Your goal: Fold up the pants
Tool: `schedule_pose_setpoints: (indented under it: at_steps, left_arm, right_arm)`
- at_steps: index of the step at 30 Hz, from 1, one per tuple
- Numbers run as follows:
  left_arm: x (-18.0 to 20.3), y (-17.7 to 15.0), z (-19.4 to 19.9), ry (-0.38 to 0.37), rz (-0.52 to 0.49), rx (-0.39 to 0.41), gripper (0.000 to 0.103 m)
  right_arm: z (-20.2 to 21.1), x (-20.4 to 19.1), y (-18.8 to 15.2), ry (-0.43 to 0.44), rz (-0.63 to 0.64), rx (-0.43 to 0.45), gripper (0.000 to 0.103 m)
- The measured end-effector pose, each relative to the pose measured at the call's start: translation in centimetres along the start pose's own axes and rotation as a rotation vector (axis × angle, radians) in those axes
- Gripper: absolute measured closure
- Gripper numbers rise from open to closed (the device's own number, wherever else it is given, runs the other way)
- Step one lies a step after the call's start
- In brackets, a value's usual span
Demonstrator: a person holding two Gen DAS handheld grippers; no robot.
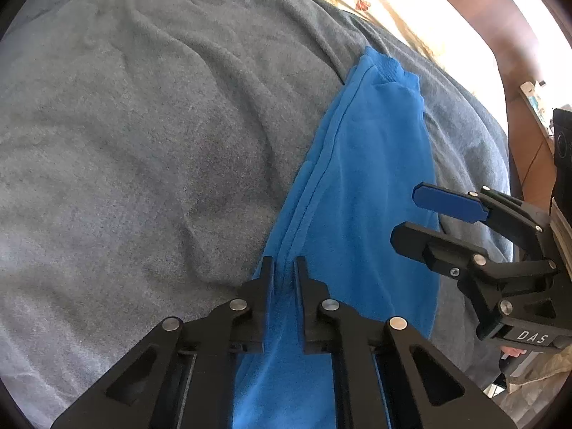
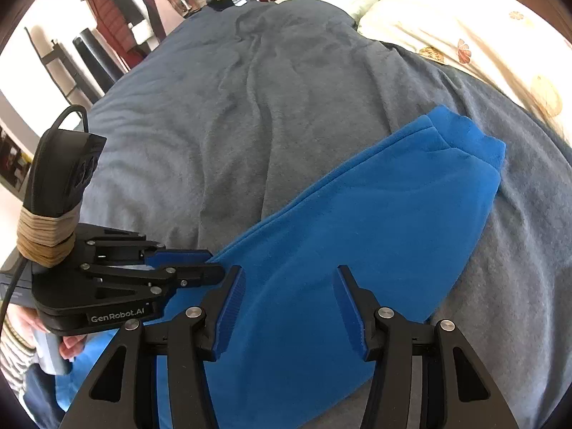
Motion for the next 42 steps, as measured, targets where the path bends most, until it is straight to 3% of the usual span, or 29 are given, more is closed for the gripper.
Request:
schedule_pose_setpoints:
  at_steps: [7,15,19,22,31,42]
  left_arm:
    - [-0.8,0.1,1.2,0.017,0.046,0.051,0.095]
    - [-1.2,0.2,-0.1,0.037,0.055,0.033,0.094]
    - [-1.4,0.5,0.0,0.067,0.067,0.034,0.079]
    - [-2.1,0.8,1.5,0.070,0.099,0.080,0.068]
    - [-1.3,0.3,7.5,0.138,0.108,0.185,0.067]
    - [2.7,-4.6,11.7,0.156,0.061,0.218,0.067]
  right_arm:
    - [-0.2,-0.2,0.0,-0.001,0.004,0.003,0.051]
    - [-0.6,0.2,0.1,-0.029,0.006,0.003,0.051]
    - [-1.0,0.7,0.0,-0.052,0.002,-0.005,0.051]
    - [-0.9,1.1,-0.1,-0.077,-0.003,-0.005,0.051]
    - [1.3,0.5,0.4,-0.075,-0.008,0.044,0.051]
    - [5.8,-3.9,-0.5,0.005,0.032,0.115,0.051]
Point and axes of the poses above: each gripper's, at about its wrist camera, not at the fingertips, and z roughly against the way its jaws point, x to its right, y to its top, the point moved 6 cm from there along -z, roughly the way its jaws point, and after that the axes turned 2 degrees about -y, right-handed, at the moved point
